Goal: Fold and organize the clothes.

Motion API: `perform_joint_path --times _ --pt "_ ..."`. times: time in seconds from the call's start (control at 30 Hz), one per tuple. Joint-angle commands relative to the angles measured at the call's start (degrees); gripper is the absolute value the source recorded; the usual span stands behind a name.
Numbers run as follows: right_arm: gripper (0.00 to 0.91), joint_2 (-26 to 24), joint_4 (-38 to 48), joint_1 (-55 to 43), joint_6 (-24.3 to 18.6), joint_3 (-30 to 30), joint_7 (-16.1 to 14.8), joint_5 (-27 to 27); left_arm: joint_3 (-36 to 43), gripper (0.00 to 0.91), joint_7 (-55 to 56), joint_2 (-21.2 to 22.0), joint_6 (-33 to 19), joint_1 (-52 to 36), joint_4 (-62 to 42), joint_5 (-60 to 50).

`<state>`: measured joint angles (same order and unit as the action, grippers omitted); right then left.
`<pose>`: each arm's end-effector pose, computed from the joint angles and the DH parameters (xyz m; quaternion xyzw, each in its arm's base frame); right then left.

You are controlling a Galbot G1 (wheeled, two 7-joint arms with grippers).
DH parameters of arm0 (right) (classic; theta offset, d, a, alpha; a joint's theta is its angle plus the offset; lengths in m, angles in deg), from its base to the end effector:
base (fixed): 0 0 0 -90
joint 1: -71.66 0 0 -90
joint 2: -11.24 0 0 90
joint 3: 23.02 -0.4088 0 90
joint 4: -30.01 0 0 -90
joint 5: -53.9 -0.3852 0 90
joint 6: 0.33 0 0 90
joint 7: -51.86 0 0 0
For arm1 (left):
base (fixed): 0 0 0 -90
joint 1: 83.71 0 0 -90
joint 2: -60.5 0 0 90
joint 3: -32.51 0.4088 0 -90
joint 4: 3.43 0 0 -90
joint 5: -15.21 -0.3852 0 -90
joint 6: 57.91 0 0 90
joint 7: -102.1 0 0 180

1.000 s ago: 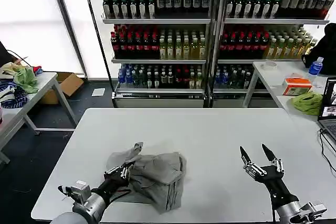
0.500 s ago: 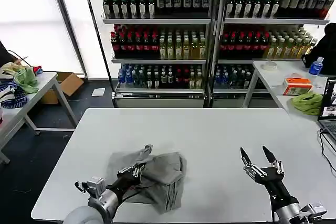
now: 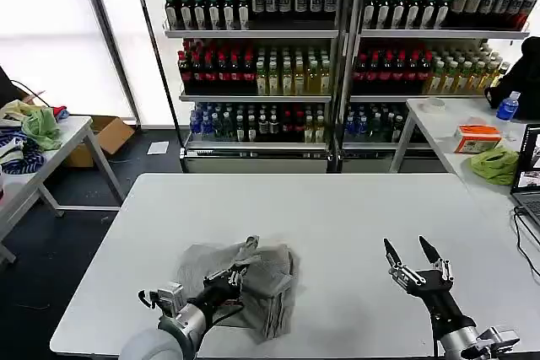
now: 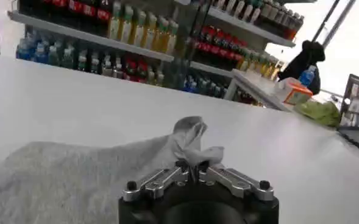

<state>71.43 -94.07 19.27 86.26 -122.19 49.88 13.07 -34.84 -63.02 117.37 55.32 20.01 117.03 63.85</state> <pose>0.1628 -0.1400 -0.3048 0.0930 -0.9905 -0.1013 0.0078 0.2387 0.0096 -0.3143 -0.2057 -0.9395 0.1215 0.2456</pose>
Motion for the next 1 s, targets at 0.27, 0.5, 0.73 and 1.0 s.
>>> perform_joint_path --times 0.27,0.5,0.73,1.0 --pt "0.907 -0.7 0.37 -0.73 0.19 0.43 -0.09 -0.59 -6.97 0.907 -1.02 1.42 1.07 3.84 7.14 0.17" --pt "0.907 -0.59 0.88 -3.39 1.05 2.46 0.25 -0.55 -15.7 0.907 -0.72 3.05 1.55 7.44 14.13 3.23" --pt "0.907 -1.51 1.42 -5.43 1.49 4.68 0.27 -0.04 -27.35 0.907 -2.55 4.05 2.4 13.91 13.27 0.38" --pt "0.907 -2.0 2.35 -6.19 1.44 6.06 0.13 0.54 -26.83 0.907 -7.56 9.12 0.05 19.39 4.62 -5.55"
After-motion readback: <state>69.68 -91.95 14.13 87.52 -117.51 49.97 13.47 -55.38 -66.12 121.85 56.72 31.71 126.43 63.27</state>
